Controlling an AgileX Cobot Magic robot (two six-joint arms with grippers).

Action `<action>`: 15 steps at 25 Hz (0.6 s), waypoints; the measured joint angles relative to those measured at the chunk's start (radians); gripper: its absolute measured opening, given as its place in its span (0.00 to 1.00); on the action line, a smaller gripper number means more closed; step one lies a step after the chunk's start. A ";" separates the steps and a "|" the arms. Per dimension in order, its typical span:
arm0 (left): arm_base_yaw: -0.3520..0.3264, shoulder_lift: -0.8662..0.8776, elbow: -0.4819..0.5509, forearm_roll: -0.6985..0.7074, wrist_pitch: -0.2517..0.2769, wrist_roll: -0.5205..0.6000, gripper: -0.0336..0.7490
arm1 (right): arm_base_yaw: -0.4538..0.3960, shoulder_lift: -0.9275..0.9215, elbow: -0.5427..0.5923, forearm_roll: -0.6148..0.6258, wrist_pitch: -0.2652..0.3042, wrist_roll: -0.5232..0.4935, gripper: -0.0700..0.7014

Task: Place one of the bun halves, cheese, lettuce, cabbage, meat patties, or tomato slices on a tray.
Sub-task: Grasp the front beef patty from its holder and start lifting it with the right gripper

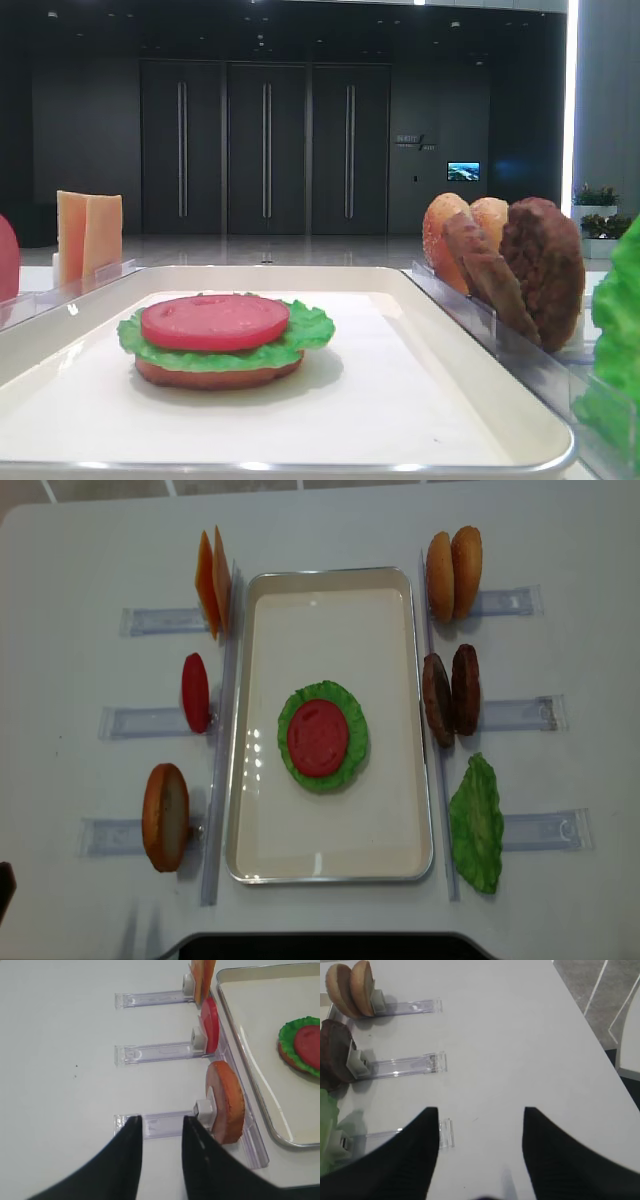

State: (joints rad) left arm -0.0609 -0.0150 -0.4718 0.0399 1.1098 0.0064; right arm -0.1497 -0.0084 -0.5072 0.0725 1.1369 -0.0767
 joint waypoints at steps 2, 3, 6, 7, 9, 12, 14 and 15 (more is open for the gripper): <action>0.000 0.000 0.000 0.000 0.000 0.000 0.30 | 0.000 0.000 0.000 0.000 0.000 0.000 0.56; 0.000 0.000 0.000 0.000 0.000 0.000 0.29 | 0.000 0.000 0.000 0.000 0.000 0.000 0.55; 0.000 0.000 0.000 0.000 0.000 0.000 0.26 | 0.000 0.000 0.000 0.000 0.000 0.000 0.54; 0.000 0.000 0.000 0.000 0.000 0.000 0.25 | 0.000 0.000 0.000 0.000 0.000 0.000 0.54; 0.000 0.000 0.000 0.000 0.000 0.000 0.24 | 0.000 0.000 0.000 0.000 0.000 0.000 0.54; 0.000 0.000 0.000 0.000 0.000 0.000 0.24 | 0.000 0.000 0.000 0.000 0.000 0.000 0.54; 0.000 0.000 0.000 0.000 0.000 0.000 0.24 | 0.000 0.000 0.000 0.000 0.000 0.000 0.54; 0.000 0.000 0.000 0.000 0.000 0.000 0.24 | 0.000 0.000 0.000 0.000 0.000 0.000 0.54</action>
State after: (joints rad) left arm -0.0609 -0.0150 -0.4718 0.0399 1.1098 0.0064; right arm -0.1497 -0.0084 -0.5072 0.0725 1.1369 -0.0767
